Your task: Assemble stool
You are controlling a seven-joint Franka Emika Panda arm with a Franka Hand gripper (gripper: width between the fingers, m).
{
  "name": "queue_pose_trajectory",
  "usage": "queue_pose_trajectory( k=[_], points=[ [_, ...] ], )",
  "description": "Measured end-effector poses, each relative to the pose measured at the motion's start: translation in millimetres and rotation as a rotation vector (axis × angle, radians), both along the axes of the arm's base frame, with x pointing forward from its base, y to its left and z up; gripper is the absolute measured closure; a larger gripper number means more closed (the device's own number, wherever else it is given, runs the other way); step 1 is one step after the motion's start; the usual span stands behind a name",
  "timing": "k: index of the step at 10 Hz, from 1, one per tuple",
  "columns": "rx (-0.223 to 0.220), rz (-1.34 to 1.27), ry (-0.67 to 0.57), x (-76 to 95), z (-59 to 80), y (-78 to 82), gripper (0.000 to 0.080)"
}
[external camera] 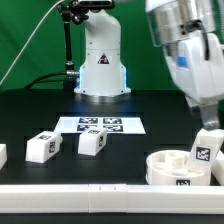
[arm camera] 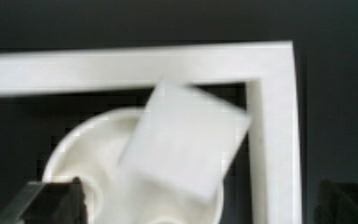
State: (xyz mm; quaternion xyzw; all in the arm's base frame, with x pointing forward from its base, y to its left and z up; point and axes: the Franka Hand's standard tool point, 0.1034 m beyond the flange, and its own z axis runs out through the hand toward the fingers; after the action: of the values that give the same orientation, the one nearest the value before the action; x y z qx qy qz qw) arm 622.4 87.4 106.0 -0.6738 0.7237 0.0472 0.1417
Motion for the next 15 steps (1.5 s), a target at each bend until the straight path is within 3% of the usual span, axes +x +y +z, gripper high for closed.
queue_pose_trajectory(
  k=[2, 3, 6, 9, 12, 15],
  points=[
    [-0.036, 0.017, -0.030, -5.3, -6.3, -34.6, 0.0150],
    [-0.054, 0.003, -0.043, -4.0, -15.7, -40.1, 0.0150],
    [-0.059, 0.057, -0.049, -4.5, -14.8, -35.5, 0.0150],
    [-0.164, 0.513, -0.103, -13.9, -23.2, -39.9, 0.0150],
    [-0.202, 0.738, -0.164, -11.7, -22.2, -52.0, 0.0150],
    [-0.227, 0.922, -0.202, -11.7, -22.3, -52.6, 0.0150]
  ],
)
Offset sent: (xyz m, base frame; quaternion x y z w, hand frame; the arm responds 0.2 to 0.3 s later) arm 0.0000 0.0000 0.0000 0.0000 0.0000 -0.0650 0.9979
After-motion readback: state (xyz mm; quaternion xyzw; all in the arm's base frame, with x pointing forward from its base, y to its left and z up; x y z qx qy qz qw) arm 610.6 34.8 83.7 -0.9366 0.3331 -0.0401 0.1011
